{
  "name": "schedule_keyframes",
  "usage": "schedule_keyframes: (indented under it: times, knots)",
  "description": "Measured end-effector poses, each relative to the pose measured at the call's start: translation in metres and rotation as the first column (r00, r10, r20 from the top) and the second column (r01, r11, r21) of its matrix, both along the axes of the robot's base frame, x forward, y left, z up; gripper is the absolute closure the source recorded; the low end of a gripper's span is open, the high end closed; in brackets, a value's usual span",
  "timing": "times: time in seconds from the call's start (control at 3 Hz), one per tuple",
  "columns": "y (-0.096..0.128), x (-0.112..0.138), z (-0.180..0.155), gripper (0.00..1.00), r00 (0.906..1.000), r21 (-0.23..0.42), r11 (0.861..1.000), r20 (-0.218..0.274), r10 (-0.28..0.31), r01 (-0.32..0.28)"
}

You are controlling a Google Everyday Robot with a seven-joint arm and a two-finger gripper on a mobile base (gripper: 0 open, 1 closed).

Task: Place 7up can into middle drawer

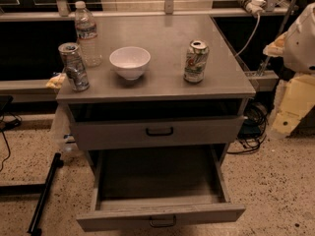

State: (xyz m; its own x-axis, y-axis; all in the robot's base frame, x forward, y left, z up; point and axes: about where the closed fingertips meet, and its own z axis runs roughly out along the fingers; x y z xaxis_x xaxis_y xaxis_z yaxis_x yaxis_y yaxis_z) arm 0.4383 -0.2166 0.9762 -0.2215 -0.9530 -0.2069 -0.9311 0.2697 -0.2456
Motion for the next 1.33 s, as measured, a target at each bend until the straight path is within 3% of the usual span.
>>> schedule_keyframes:
  times: [0.33,0.67,1.33]
  knots:
    - [0.001,0.004,0.001,0.0,1.0,0.005,1.0,0.009,0.0,0.0]
    - [0.004,0.031,-0.002,0.0,0.9991,0.023,1.0,0.038,0.019,-0.02]
    - [0.011,0.129,-0.011,0.0,0.9879,0.097,0.994,0.152,0.029,-0.044]
